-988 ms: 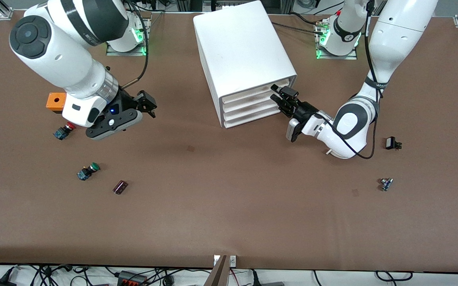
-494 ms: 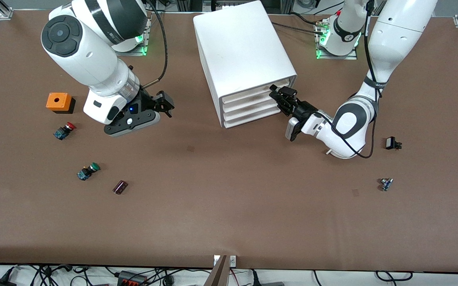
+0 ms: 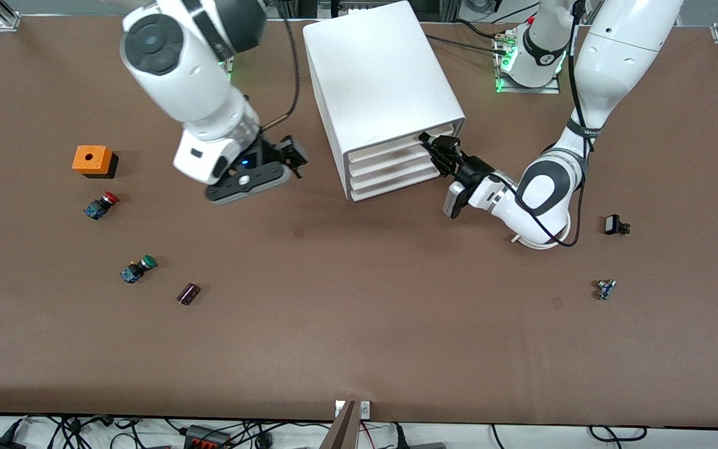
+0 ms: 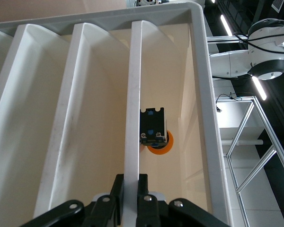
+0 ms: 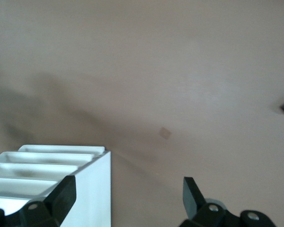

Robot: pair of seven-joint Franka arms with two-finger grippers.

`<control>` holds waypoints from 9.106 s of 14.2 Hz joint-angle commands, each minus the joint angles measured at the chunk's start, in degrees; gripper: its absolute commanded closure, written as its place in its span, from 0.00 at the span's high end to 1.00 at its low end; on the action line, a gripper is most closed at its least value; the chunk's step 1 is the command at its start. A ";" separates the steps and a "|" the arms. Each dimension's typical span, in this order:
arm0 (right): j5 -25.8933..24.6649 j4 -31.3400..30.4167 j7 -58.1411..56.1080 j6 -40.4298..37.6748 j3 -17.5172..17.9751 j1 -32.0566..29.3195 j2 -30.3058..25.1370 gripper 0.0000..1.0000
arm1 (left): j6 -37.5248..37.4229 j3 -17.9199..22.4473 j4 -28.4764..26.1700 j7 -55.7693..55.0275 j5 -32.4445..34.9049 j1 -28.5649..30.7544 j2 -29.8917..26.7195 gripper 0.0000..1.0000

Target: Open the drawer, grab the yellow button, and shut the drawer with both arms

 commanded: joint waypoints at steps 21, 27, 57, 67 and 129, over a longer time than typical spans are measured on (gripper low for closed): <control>-6.29 21.83 20.49 0.55 -1.05 18.17 19.46 1.00 | -0.33 4.90 21.90 -8.21 1.01 3.88 11.90 1.00; -6.29 23.94 22.43 5.01 -0.96 19.05 23.42 1.00 | -2.09 5.16 28.74 -26.39 6.70 4.50 9.62 1.00; -5.24 27.30 14.55 -13.93 -0.96 4.74 18.51 0.00 | 2.92 4.11 45.91 -73.95 56.04 -1.30 2.23 1.00; -1.81 6.21 -14.18 -9.76 -0.87 -15.29 17.71 0.00 | 26.88 4.10 24.23 -91.64 57.18 -12.19 -4.25 1.00; -9.02 4.19 -12.72 -17.92 3.17 -38.51 -5.92 1.00 | 21.09 -3.19 10.07 -52.10 63.42 11.79 -33.08 1.00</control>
